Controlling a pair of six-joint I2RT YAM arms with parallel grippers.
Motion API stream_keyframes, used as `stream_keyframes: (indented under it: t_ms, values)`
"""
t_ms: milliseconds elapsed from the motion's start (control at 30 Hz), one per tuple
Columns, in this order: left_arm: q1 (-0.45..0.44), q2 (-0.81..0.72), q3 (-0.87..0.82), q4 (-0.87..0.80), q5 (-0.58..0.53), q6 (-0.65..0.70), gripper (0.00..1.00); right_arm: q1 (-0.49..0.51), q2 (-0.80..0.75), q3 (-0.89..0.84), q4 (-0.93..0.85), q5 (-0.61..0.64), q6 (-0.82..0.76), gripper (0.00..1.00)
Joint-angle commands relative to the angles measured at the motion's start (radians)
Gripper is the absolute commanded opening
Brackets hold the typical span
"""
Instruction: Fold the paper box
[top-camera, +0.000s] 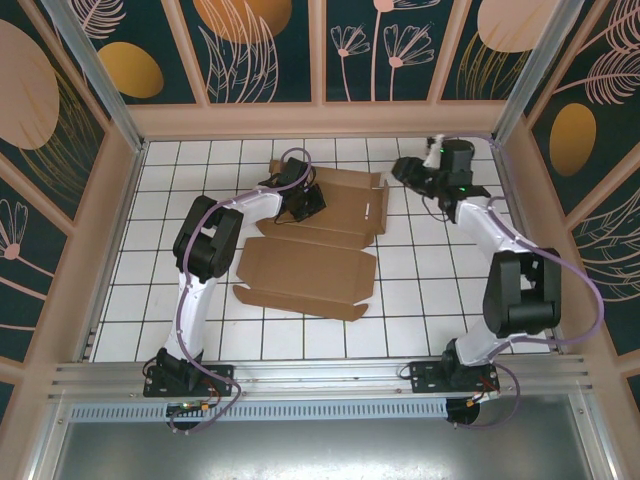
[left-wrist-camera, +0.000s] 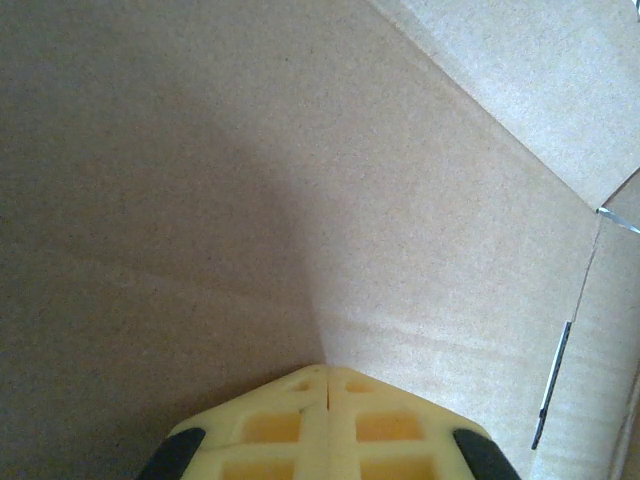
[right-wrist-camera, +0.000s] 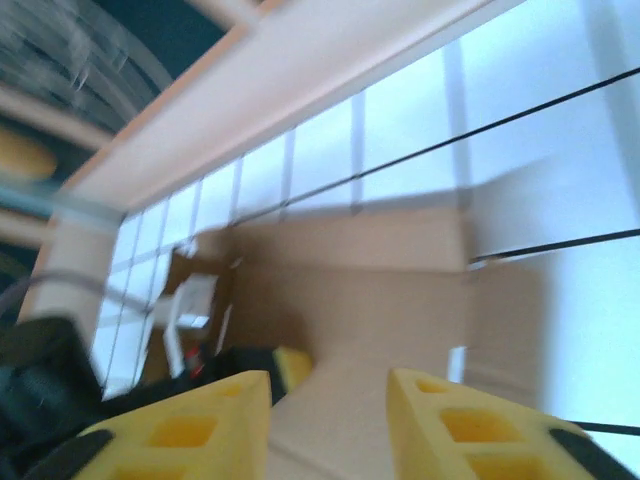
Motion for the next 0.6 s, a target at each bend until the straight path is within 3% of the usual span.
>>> stream_keyframes:
  t_ms: [0,67,167,267,567]
  values:
    - [0.015,0.002,-0.032,-0.086,-0.028,0.019,0.0,-0.015,0.073,-0.054,-0.105,0.152,0.014,0.42]
    - [0.016,-0.001,-0.031,-0.086,-0.03,0.019,0.0,-0.019,0.116,-0.054,-0.12,0.14,0.005,0.47]
    - [0.016,-0.003,-0.034,-0.087,-0.03,0.022,0.0,-0.006,0.163,-0.056,-0.073,-0.022,-0.015,0.63]
    - [0.018,-0.003,-0.038,-0.087,-0.028,0.023,0.0,0.049,0.201,-0.008,-0.117,-0.005,-0.07,0.81]
    - [0.02,-0.008,-0.032,-0.088,-0.02,0.022,0.0,0.087,0.357,0.14,-0.253,0.085,-0.108,0.79]
